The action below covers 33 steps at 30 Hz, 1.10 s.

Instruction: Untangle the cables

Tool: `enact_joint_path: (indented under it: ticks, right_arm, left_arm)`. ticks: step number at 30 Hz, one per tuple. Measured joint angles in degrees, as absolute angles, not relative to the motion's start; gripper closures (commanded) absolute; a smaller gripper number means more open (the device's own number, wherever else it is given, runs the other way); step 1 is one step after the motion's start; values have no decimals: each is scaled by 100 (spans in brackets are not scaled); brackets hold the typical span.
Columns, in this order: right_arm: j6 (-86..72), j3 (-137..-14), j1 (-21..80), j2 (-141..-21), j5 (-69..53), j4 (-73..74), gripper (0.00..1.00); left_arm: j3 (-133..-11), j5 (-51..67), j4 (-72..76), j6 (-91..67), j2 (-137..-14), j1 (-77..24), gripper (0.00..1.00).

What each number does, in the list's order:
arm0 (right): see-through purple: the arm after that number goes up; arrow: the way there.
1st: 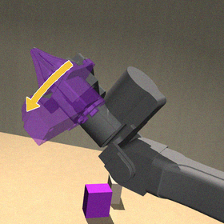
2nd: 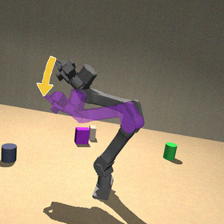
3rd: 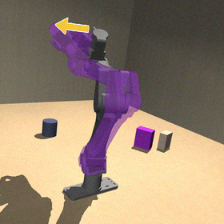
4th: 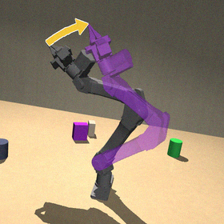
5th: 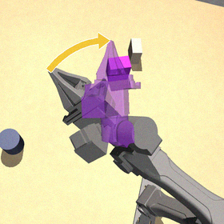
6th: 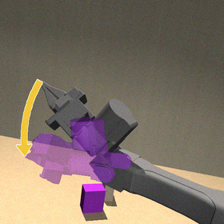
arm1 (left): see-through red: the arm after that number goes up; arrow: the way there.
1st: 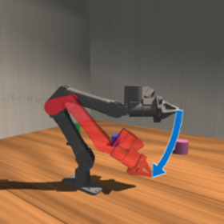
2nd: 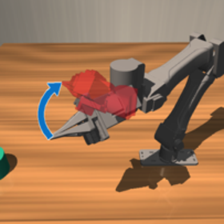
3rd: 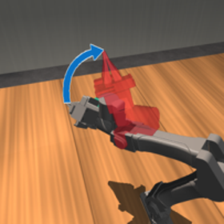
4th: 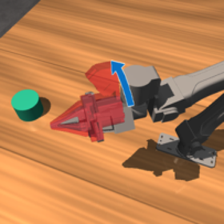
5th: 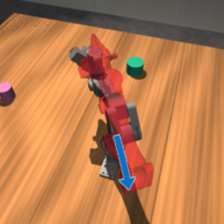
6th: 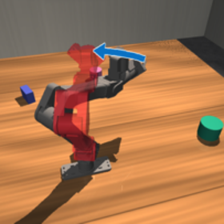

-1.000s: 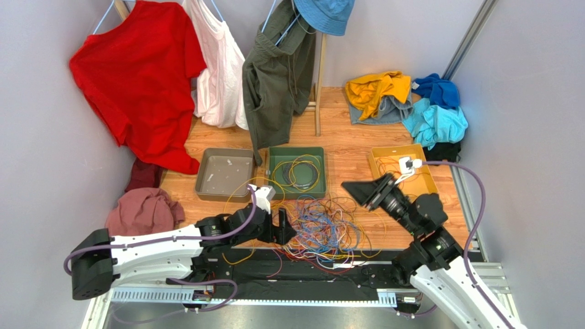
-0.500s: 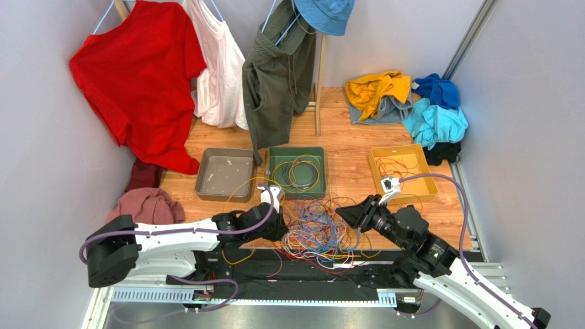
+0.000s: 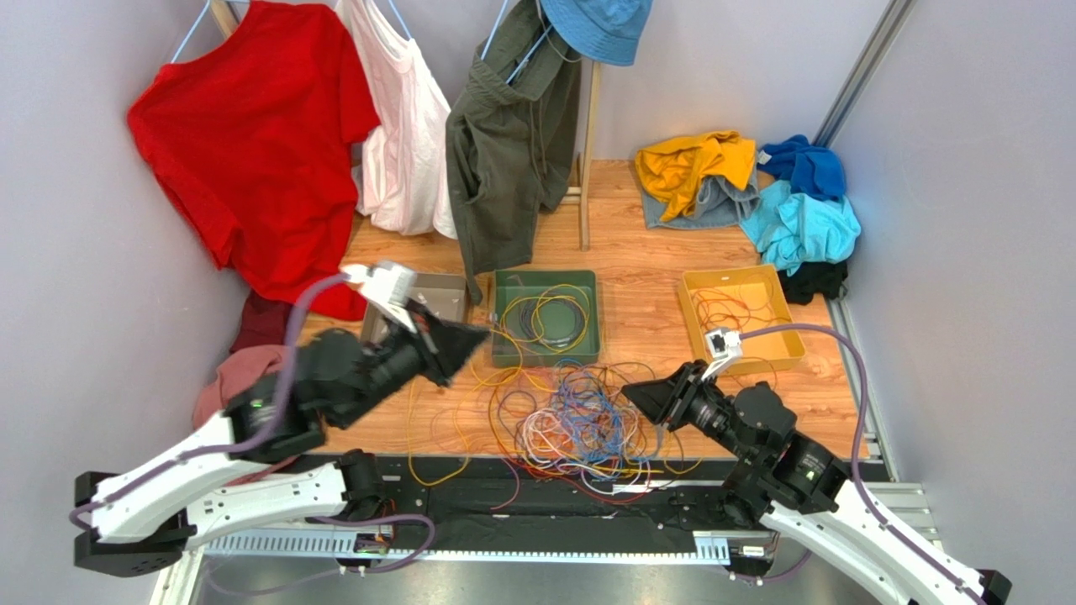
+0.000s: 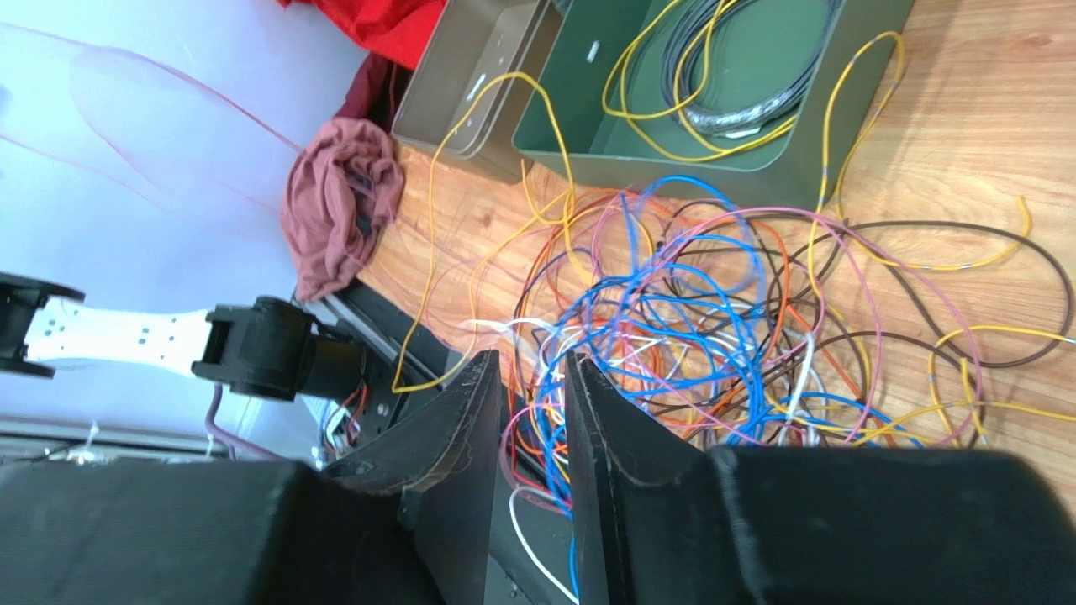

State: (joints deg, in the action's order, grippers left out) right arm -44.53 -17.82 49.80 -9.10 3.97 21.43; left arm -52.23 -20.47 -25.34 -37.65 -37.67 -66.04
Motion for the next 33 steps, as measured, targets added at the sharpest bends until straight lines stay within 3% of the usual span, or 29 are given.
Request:
enact_joint_path:
  ticks: [6,12,17,24,33]
  right_arm:
    - [-4193,-2158,5540,-1798,432,1957,67]
    - [-3559,-3369,6624,-3459,1068,1981,61]
    - [-2904,-4407,7557,-4303,2233,2158,52]
    - [-2095,-4296,8023,-4235,2989,1367,25]
    - [-1483,-4431,8023,-5758,3006,491,25]
  left_arm:
    - [-7356,-2202,-3260,-3048,-4075,-6604,100]
    - [-8766,-2128,-3745,-2550,-4779,-6604,100]
    - [-9091,-1999,-4007,-2383,-4969,-6604,100]
    - [-9507,-1846,-4311,-2274,-5170,-6604,100]
    - [-10490,-1441,-4390,-2169,-5822,-6604,100]
